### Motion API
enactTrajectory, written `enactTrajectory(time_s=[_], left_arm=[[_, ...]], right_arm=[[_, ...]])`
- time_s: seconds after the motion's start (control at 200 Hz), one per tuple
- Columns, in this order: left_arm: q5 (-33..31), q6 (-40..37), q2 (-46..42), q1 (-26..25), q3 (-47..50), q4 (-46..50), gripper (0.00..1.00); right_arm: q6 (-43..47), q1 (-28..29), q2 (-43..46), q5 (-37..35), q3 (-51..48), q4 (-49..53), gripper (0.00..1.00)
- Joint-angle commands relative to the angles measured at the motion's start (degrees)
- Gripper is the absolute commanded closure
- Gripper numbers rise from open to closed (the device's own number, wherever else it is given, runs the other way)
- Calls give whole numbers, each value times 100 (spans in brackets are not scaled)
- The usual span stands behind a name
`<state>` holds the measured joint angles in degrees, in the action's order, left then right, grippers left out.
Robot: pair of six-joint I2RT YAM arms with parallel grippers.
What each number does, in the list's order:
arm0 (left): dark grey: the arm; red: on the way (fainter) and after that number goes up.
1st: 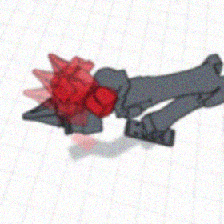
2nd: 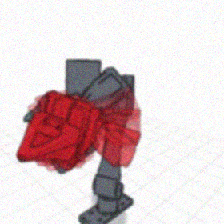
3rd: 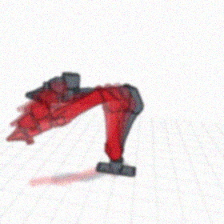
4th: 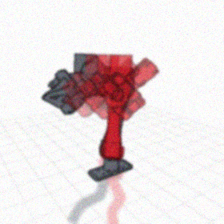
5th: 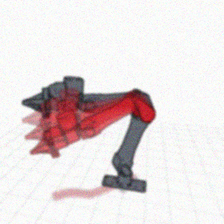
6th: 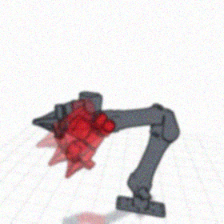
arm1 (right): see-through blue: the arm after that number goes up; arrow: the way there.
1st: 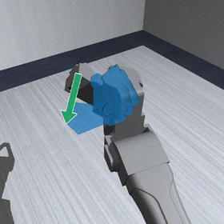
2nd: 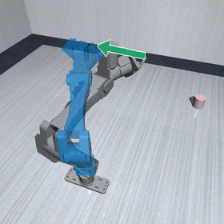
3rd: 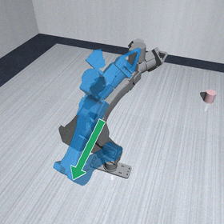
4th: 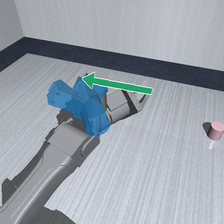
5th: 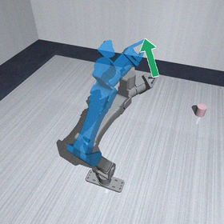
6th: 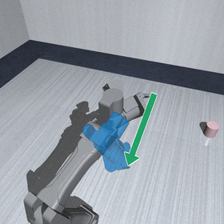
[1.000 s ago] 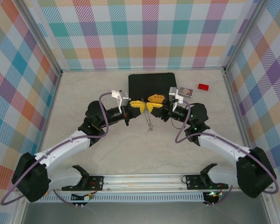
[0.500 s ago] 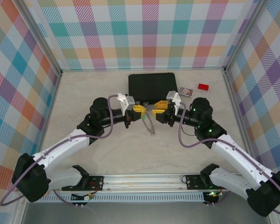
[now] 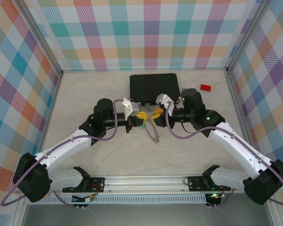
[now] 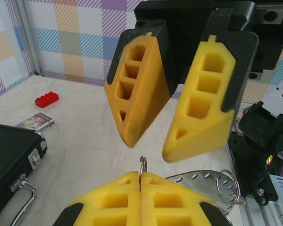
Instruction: Put the keys on the keyring
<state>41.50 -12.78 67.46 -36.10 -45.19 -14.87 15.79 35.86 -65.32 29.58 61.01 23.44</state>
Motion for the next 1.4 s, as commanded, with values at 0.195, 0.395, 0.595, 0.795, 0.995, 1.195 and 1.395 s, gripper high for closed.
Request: enactTrajectory(time_s=[0.195, 0.395, 0.595, 0.795, 0.995, 1.195, 1.395], left_arm=[[354, -245, -54, 33, 39, 143, 100], [379, -234, -95, 32, 38, 135, 100], [386, -209, -82, 33, 54, 116, 100], [413, -180, -73, 25, 56, 66, 100], [534, -89, -50, 24, 33, 4, 100], [513, -85, -85, 25, 62, -24, 100], [540, -69, -78, 24, 66, -42, 100]], right_arm=[[803, 290, -209, -99, 418, 750, 74], [728, 311, -197, -550, 405, 664, 72], [625, 308, -83, -898, 264, 322, 70], [689, 306, -3, -770, 166, 218, 69], [827, 308, -117, -33, 154, 299, 68], [863, 308, -310, 288, 306, 530, 75], [889, 325, -374, 389, 327, 631, 86]])
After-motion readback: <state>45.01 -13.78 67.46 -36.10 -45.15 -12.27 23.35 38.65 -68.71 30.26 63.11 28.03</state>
